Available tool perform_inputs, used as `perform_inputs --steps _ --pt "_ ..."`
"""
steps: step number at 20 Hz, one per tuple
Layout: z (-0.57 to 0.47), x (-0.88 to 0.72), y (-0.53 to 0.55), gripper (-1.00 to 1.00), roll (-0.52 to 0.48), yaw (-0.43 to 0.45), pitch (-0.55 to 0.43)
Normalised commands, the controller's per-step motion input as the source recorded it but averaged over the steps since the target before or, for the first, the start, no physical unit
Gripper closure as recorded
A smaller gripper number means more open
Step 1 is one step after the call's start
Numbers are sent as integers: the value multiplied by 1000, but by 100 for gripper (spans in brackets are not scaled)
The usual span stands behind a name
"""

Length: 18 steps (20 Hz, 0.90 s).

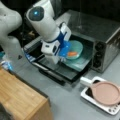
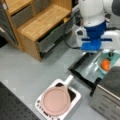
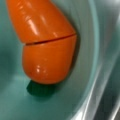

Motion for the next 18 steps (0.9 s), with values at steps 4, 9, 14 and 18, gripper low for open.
perform_inputs --steps 4,9,14,18 --pt "-169 -95 56 -100 21 -53 -141" --pt "-225 -85 3 -100 43 -16 -167" --pt "-229 -78 16 -100 67 -23 -171" --pt "-200 -77 58 -100 83 -46 -165"
